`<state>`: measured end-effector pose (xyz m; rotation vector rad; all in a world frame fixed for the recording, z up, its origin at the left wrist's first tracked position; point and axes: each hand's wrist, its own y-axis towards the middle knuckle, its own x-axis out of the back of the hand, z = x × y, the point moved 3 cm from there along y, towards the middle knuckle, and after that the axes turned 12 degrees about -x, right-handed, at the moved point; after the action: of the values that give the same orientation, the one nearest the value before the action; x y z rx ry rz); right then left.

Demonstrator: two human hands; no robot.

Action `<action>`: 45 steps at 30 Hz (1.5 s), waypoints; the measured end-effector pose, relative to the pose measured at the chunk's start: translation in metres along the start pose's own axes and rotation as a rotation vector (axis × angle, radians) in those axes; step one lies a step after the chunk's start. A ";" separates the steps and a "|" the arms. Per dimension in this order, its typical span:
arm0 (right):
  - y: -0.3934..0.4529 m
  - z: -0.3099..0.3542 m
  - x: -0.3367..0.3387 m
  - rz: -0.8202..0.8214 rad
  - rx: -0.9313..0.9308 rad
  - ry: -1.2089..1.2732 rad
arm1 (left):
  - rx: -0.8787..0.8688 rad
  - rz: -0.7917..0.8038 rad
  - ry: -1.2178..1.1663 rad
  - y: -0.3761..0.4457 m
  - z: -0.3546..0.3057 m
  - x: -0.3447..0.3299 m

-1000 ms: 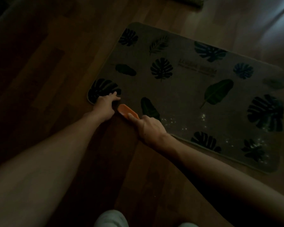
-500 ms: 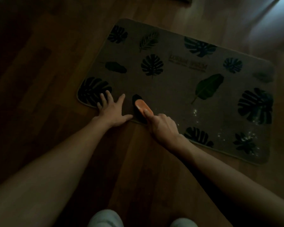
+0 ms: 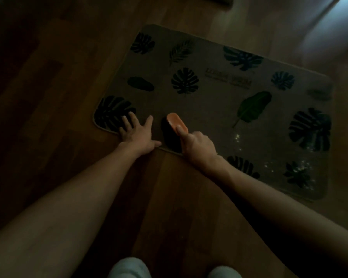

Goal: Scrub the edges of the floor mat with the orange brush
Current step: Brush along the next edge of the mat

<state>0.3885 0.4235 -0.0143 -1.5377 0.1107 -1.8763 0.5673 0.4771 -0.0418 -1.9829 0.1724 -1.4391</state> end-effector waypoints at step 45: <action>-0.090 -0.097 -0.030 -0.085 -0.161 0.075 | -0.239 0.084 0.175 -0.016 -0.068 -0.011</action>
<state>0.2626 0.4736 -0.0252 -1.6009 0.2396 -2.0349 0.4981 0.4650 -0.0298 -2.0069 0.5202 -1.5980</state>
